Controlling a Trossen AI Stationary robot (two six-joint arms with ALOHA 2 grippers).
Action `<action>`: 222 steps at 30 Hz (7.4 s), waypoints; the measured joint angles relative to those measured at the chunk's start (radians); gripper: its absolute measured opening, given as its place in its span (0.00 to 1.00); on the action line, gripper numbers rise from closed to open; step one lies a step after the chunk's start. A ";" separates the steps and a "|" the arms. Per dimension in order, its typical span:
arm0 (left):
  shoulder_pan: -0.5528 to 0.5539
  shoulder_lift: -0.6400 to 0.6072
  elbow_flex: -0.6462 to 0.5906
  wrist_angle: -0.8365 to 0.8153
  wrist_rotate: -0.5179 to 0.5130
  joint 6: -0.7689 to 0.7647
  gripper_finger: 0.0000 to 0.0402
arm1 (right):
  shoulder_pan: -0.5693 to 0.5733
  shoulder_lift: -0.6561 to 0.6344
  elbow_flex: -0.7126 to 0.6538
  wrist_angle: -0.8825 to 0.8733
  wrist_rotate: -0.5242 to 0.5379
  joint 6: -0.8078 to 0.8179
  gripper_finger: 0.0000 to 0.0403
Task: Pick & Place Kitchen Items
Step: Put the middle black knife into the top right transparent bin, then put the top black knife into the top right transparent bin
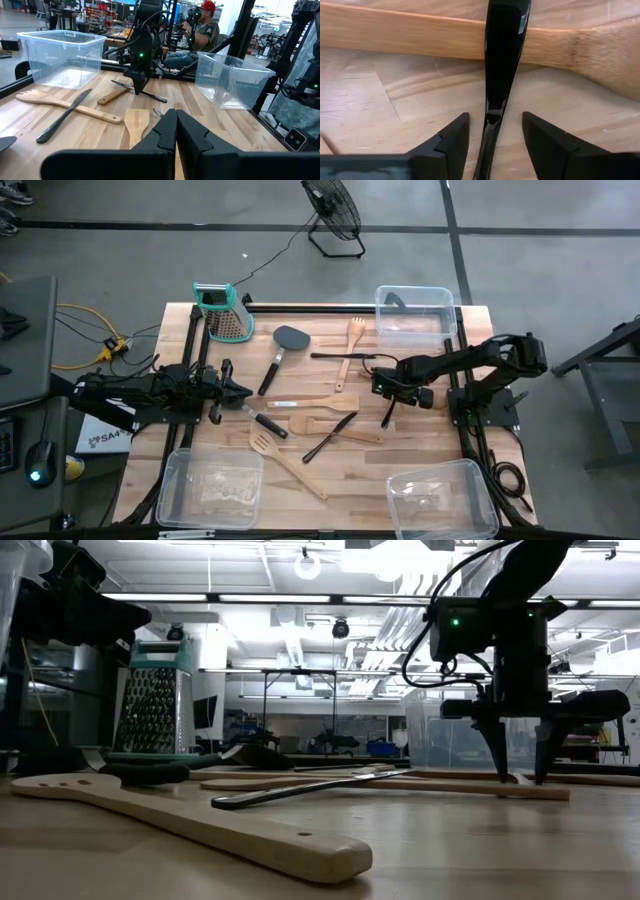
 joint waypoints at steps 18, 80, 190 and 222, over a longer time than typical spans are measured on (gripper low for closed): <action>0.000 0.000 0.000 0.000 0.000 0.000 0.01 | -0.011 0.000 0.000 0.010 0.007 -0.033 0.19; 0.000 0.000 0.000 0.000 0.000 0.000 0.01 | -0.110 -0.588 -0.001 0.374 -0.092 -0.711 0.07; 0.000 0.000 0.000 0.000 0.000 0.000 0.01 | -0.799 -0.066 0.458 -0.255 0.232 -2.194 0.24; 0.000 0.000 0.000 0.000 0.000 0.000 0.01 | -0.552 -0.379 0.458 -0.126 -0.268 -1.933 0.25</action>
